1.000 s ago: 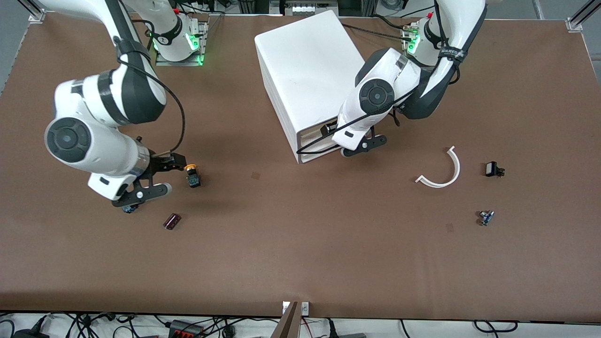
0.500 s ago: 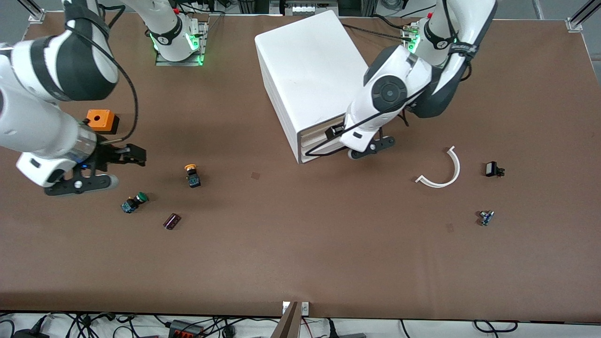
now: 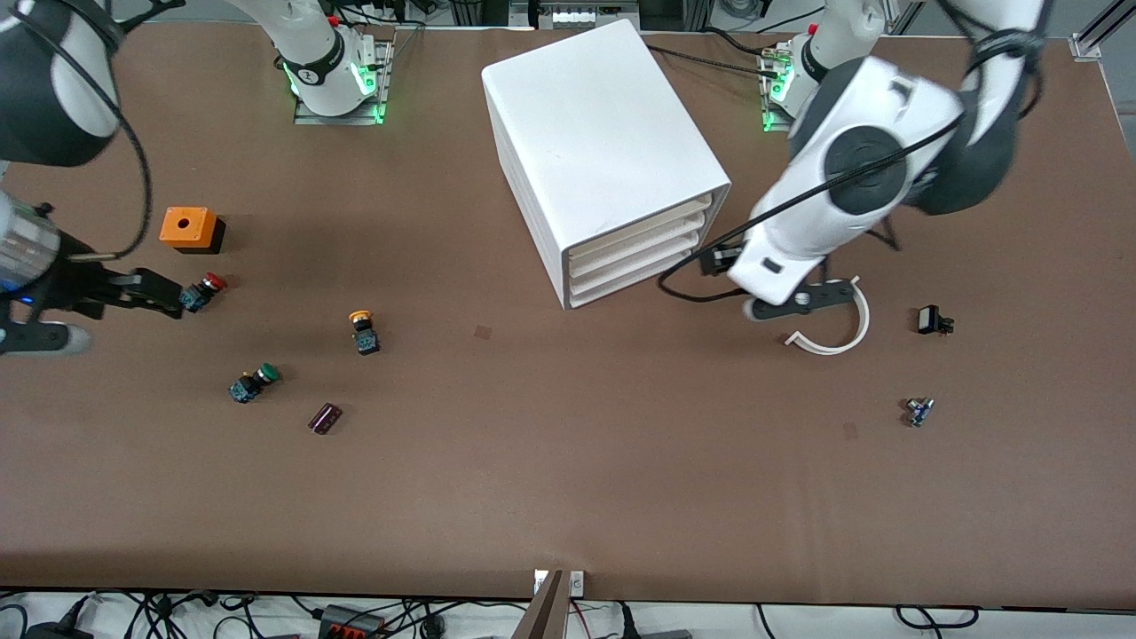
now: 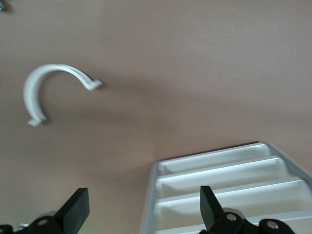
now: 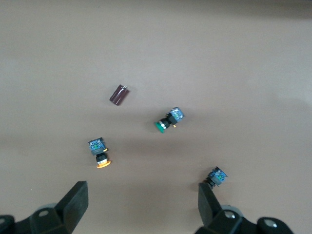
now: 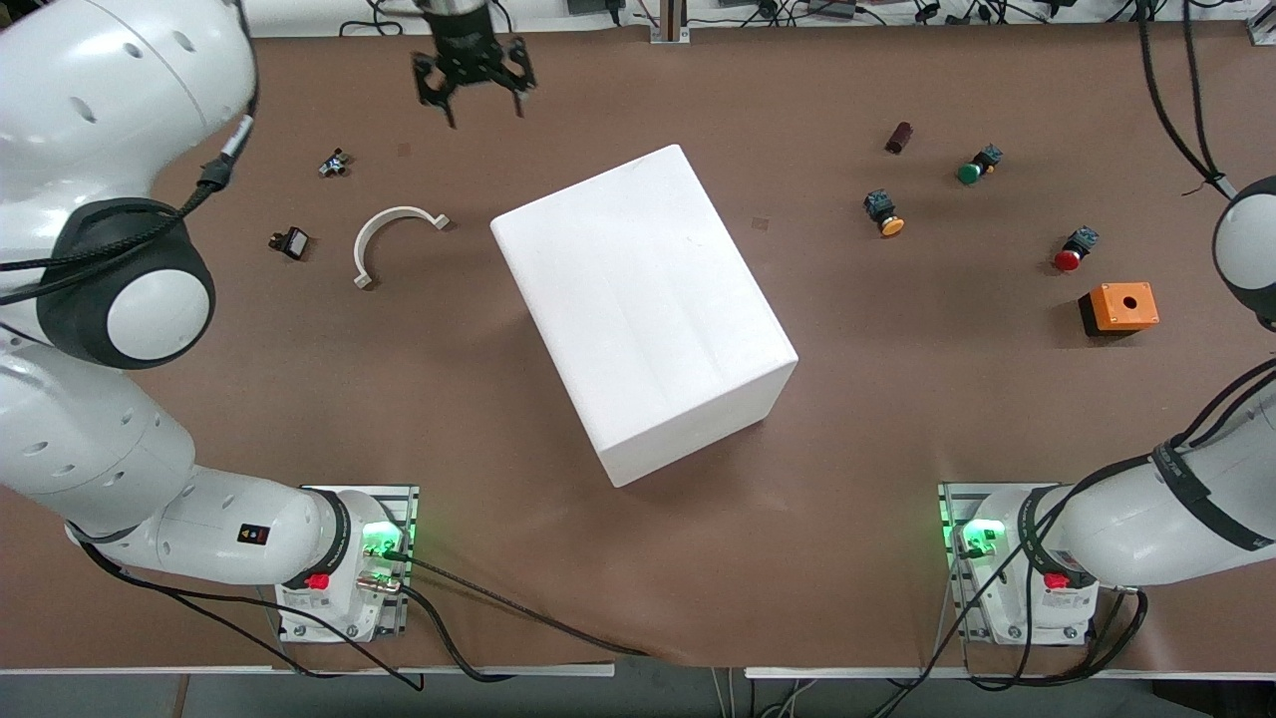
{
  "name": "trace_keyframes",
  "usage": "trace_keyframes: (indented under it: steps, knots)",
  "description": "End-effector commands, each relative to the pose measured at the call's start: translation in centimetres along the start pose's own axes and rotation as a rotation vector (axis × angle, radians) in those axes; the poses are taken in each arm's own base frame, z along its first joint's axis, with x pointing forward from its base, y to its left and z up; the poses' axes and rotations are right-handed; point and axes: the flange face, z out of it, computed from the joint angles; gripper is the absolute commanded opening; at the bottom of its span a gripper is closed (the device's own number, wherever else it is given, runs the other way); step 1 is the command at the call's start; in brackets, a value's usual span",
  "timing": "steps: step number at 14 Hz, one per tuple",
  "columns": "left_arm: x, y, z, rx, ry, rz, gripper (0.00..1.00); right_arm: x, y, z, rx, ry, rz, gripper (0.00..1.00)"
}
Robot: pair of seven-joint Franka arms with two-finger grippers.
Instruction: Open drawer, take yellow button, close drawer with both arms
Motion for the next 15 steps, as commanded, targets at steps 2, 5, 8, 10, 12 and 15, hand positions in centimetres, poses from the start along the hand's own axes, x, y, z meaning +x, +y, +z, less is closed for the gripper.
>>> trace_keyframes:
  steps: [2, 5, 8, 10, 12, 15]
  knots:
    - [1.7, -6.5, -4.2, 0.024, -0.004, 0.154, 1.00, -2.0, 3.7, -3.2, 0.056, 0.028, 0.049, 1.00]
    - [1.5, -12.3, -7.3, 0.013, 0.019, 0.273, 1.00, -3.1, 4.5, -4.0, 0.068, 0.034, 0.054, 1.00]
    - [0.4, -18.3, -8.6, 0.018, 0.046, 0.351, 1.00, -4.1, 4.3, -3.9, 0.065, -0.035, 0.061, 1.00]
    - [-1.1, -21.0, -8.1, 0.028, 0.114, 0.385, 1.00, -5.1, 4.2, -3.9, 0.058, -0.067, 0.064, 1.00]
    - [-1.2, -22.6, -7.0, 0.016, 0.180, 0.417, 1.00, -6.2, 4.2, -3.0, 0.059, -0.070, 0.065, 1.00]
    - [-0.8, -23.2, -5.4, 0.006, 0.164, 0.477, 1.00, -8.3, 4.1, -1.4, 0.061, -0.022, 0.066, 1.00]
